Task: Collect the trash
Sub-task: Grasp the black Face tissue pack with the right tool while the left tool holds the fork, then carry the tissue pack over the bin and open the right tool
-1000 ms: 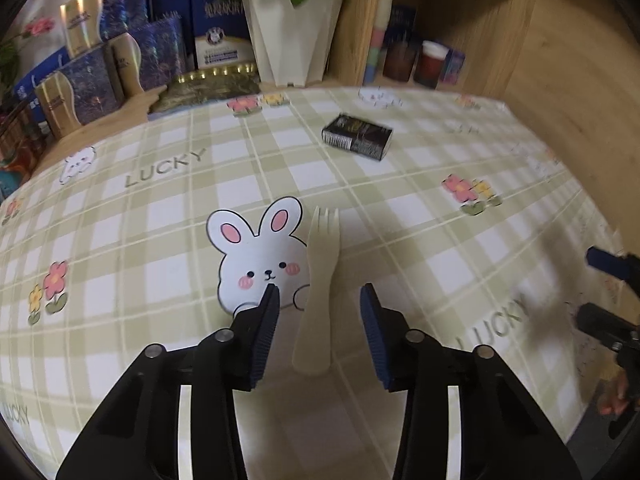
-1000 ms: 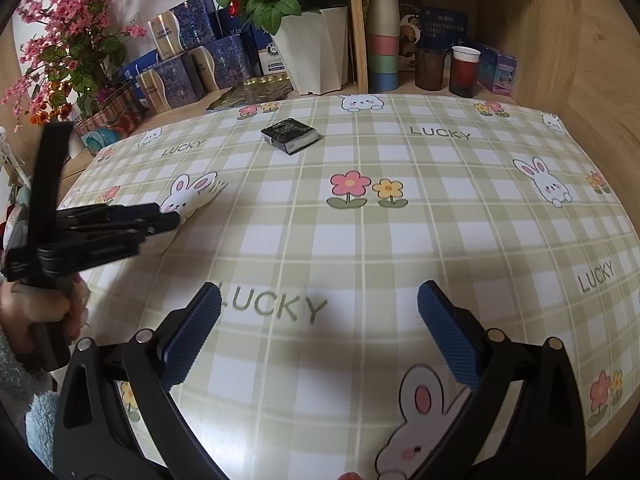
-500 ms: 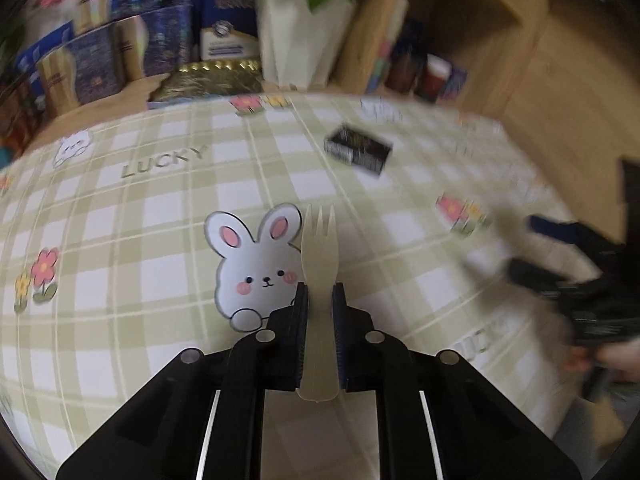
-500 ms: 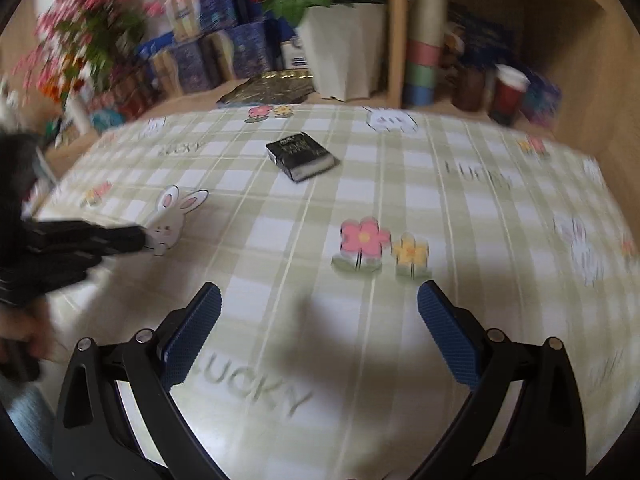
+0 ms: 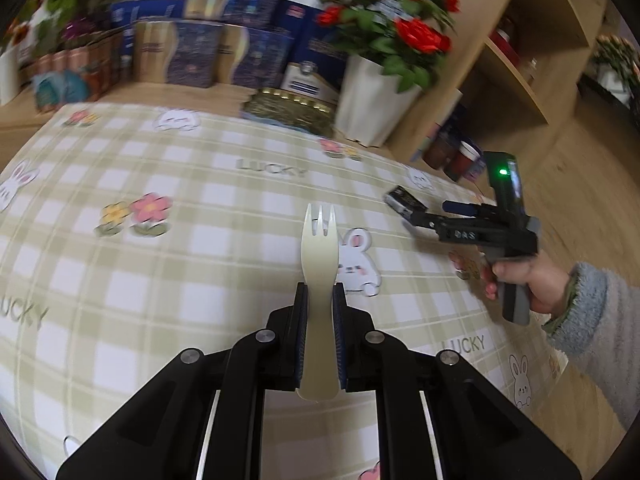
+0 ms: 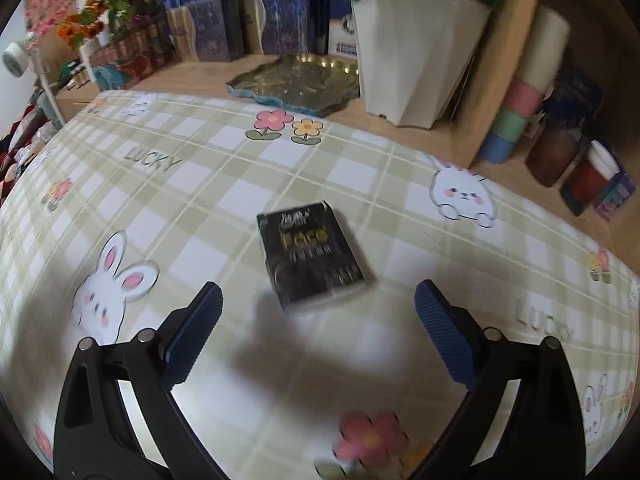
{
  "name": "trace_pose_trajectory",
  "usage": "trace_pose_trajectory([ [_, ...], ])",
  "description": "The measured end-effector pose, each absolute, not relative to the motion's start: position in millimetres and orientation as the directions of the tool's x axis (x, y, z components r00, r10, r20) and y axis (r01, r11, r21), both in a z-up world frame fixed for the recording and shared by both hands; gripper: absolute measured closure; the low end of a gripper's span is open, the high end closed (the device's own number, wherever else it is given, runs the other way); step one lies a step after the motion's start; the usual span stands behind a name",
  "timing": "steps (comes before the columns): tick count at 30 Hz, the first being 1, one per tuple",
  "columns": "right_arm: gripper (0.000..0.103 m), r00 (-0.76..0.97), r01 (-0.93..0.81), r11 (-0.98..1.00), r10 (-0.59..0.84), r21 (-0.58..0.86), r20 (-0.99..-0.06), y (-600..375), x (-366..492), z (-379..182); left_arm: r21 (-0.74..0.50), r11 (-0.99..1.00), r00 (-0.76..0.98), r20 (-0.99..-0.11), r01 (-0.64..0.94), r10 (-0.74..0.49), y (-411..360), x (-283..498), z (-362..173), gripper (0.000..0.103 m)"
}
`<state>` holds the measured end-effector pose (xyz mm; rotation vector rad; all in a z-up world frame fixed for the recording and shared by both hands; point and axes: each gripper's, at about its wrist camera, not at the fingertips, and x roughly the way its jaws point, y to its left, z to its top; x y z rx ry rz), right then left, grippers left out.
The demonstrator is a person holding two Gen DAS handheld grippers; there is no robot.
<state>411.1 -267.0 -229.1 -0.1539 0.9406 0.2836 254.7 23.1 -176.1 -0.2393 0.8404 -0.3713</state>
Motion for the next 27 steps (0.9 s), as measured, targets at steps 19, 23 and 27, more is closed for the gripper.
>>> trace_pose_trajectory([
  [19, 0.057, 0.461, -0.289, 0.953, 0.218, 0.086, -0.860, -262, 397, -222, -0.378, 0.912, 0.623, -0.679, 0.156, -0.388, 60, 205, -173, 0.091],
  [23, 0.059, 0.484, -0.303, 0.947, 0.250, 0.108, -0.838, -264, 359, -208, -0.391, 0.905, 0.624, -0.669, 0.167, -0.404, 57, 189, -165, 0.091],
  [27, 0.060, 0.488, -0.317, 0.937, 0.292, 0.144, -0.823, -266, 320, -196, -0.387, 0.903, 0.619, -0.667, 0.186, -0.414, 49, 172, -158, 0.091],
])
